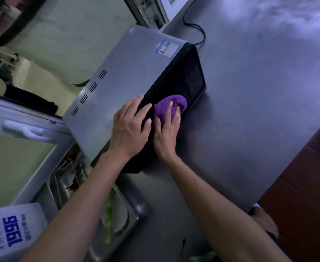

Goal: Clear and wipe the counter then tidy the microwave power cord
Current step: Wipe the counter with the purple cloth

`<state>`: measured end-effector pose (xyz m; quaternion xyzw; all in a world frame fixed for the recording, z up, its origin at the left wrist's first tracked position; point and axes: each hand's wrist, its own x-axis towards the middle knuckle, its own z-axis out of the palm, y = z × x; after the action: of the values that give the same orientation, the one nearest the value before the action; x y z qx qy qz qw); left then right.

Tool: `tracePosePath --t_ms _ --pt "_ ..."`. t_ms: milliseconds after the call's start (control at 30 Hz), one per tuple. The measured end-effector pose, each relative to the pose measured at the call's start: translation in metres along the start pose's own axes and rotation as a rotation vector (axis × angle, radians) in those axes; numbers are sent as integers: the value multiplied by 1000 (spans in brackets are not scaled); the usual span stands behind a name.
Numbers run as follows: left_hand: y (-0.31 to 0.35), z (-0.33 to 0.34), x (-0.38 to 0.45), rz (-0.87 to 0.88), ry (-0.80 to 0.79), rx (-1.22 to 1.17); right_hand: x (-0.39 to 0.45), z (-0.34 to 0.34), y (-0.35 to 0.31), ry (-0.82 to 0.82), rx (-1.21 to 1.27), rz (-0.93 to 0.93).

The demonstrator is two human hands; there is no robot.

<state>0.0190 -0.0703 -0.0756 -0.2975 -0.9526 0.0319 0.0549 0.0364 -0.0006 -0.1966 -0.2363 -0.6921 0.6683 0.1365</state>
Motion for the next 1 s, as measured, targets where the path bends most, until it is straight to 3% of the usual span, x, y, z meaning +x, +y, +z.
tracePosePath --t_ms 200,367,700,1000 --pt "41 7 75 50 40 3 113 -60 -5 110 77 94" --pt "52 11 97 42 80 29 159 -85 11 92 84 163" --pt "34 12 58 61 45 7 90 -49 23 34 123 277" --pt "-21 4 -63 -29 25 26 -41 23 39 -1 123 302"
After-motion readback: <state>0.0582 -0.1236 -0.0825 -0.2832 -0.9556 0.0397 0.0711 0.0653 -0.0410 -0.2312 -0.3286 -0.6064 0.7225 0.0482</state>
